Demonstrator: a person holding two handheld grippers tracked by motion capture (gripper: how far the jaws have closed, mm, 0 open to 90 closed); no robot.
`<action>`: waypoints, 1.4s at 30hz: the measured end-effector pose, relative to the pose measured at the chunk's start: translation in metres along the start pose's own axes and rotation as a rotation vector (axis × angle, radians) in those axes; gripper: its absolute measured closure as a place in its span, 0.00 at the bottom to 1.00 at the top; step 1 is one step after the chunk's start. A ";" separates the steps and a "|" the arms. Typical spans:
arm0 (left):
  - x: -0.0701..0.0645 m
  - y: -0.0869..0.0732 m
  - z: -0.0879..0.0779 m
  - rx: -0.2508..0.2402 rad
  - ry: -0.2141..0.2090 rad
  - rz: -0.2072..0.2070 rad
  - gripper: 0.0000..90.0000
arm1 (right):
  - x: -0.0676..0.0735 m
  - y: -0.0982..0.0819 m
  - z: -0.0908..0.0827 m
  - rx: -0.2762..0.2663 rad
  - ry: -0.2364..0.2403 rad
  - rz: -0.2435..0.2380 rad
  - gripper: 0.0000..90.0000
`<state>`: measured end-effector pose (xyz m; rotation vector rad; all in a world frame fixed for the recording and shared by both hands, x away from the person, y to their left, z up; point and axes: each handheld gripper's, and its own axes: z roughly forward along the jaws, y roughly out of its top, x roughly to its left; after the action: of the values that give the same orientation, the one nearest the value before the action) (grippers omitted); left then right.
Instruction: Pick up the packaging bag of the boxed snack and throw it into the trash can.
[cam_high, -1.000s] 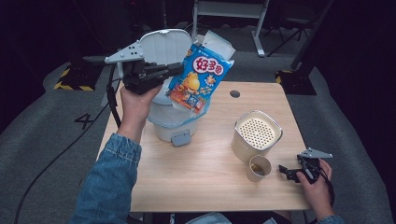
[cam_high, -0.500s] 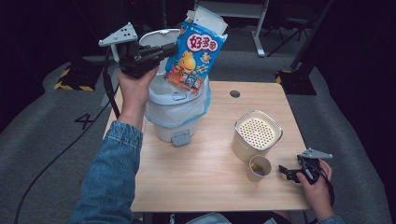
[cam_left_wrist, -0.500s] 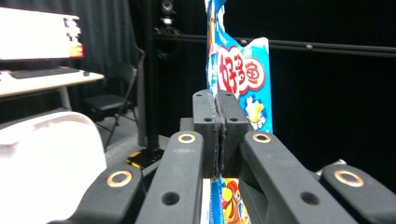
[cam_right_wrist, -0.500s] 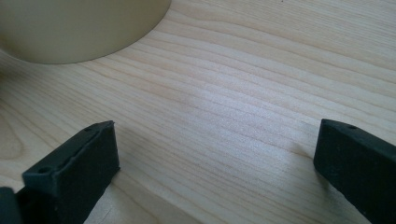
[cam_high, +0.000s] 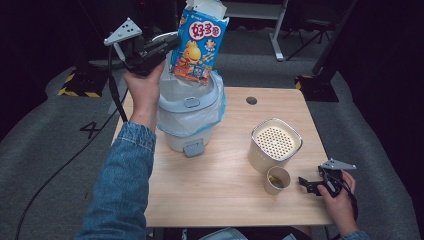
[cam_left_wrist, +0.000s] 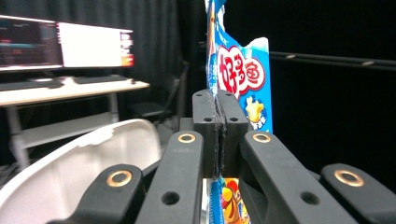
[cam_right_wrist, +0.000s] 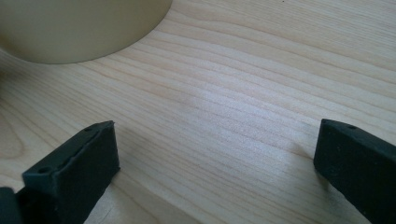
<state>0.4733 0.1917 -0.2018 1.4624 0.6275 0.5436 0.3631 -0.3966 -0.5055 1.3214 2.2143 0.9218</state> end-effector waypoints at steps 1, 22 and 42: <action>0.001 0.000 0.000 -0.002 0.008 0.000 0.98 | 0.000 0.000 0.000 0.000 0.000 0.000 0.00; 0.023 -0.024 0.009 0.065 0.104 -0.043 0.98 | 0.000 0.000 0.000 0.000 0.004 -0.002 0.00; 0.020 -0.047 0.008 0.098 0.090 -0.051 0.98 | 0.000 0.000 0.000 0.000 0.004 -0.002 0.00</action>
<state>0.4915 0.1968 -0.2498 1.5156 0.7699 0.5480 0.3635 -0.3966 -0.5055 1.3186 2.2180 0.9245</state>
